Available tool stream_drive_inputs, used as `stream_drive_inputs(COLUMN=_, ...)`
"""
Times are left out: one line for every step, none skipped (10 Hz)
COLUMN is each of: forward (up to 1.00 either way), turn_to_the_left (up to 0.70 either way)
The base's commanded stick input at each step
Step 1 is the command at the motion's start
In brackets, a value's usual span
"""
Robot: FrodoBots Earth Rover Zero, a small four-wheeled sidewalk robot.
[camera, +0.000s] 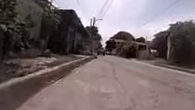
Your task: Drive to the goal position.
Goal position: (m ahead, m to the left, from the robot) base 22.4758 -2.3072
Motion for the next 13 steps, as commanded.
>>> stream_drive_inputs(forward=1.00, turn_to_the_left=0.00)
stream_drive_inputs(forward=1.00, turn_to_the_left=0.00)
stream_drive_inputs(forward=1.00, turn_to_the_left=0.00)
stream_drive_inputs(forward=1.00, turn_to_the_left=0.00)
stream_drive_inputs(forward=1.00, turn_to_the_left=0.00)
stream_drive_inputs(forward=1.00, turn_to_the_left=0.00)
stream_drive_inputs(forward=1.00, turn_to_the_left=0.00)
stream_drive_inputs(forward=1.00, turn_to_the_left=0.00)
stream_drive_inputs(forward=1.00, turn_to_the_left=-0.08)
stream_drive_inputs(forward=1.00, turn_to_the_left=-0.27)
stream_drive_inputs(forward=1.00, turn_to_the_left=-0.34)
stream_drive_inputs(forward=1.00, turn_to_the_left=-0.08)
stream_drive_inputs(forward=1.00, turn_to_the_left=0.00)
